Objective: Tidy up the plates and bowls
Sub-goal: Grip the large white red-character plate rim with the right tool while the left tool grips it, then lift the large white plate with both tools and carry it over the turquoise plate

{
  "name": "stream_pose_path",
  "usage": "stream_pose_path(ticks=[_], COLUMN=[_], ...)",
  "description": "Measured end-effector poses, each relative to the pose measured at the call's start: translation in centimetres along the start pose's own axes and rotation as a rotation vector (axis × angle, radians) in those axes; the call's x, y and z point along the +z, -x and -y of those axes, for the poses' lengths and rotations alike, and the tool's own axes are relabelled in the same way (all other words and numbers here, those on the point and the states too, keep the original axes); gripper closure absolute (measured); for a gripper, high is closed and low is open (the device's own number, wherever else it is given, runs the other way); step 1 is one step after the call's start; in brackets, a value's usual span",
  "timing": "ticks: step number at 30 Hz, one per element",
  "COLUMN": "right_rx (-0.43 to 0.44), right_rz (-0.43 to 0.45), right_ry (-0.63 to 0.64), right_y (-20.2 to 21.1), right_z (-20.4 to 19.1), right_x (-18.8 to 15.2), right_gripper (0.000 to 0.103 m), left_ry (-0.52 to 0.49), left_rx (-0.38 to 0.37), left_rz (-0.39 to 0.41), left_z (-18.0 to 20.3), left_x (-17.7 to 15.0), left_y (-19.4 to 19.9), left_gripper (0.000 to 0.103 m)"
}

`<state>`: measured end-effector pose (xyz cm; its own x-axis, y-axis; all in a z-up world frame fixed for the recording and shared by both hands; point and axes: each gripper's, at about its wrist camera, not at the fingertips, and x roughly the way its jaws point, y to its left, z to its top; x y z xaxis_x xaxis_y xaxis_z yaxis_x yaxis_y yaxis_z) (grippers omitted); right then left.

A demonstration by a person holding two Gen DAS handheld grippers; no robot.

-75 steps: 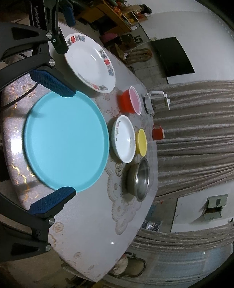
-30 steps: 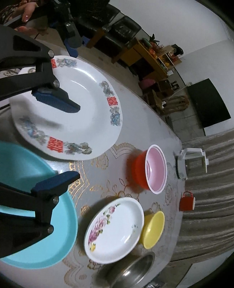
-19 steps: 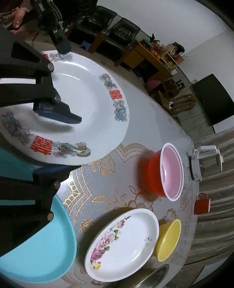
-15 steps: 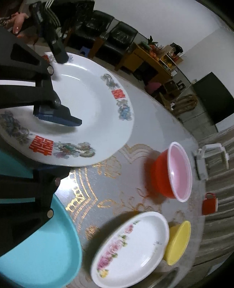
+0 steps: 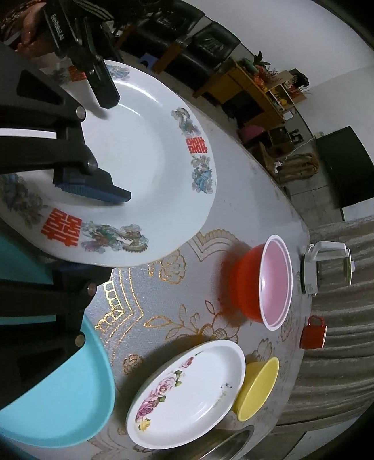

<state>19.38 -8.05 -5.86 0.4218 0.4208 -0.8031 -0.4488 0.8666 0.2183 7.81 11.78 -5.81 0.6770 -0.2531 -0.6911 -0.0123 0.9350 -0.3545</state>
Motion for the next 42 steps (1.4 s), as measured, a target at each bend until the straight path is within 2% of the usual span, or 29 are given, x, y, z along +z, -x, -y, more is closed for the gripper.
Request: stream_pose_path(ticks=[4, 7, 14, 20, 25, 42], right_rx=[0.024, 0.04, 0.036, 0.051, 0.087, -0.012], right_rz=[0.007, 0.016, 0.05, 0.066, 0.093, 0.178], right_ry=[-0.013, -0.012, 0.026, 0.012, -0.017, -0.124], right_y=[0.1, 0.4, 2.0, 3.2, 5.2, 11.6], right_z=[0.1, -0.3, -1.5, -1.3, -1.0, 3.9], right_x=[-0.4, -0.7, -1.7, -3.0, -4.3, -8.8], right_gripper=[0.068, 0.068, 0.07, 0.07, 0.07, 0.07], left_ry=[-0.006, -0.031, -0.039, -0.11, -0.14, -0.301], left_rx=[-0.02, 0.009, 0.014, 0.026, -0.021, -0.143], left_rz=[0.029, 0.029, 0.03, 0.05, 0.047, -0.003], left_z=[0.3, 0.6, 0.9, 3.0, 5.0, 12.4], left_x=[0.2, 0.1, -0.8, -1.1, -1.3, -2.8], left_y=[0.9, 1.1, 1.6, 2.4, 2.5, 1.2], left_gripper=[0.058, 0.058, 0.058, 0.058, 0.057, 0.057])
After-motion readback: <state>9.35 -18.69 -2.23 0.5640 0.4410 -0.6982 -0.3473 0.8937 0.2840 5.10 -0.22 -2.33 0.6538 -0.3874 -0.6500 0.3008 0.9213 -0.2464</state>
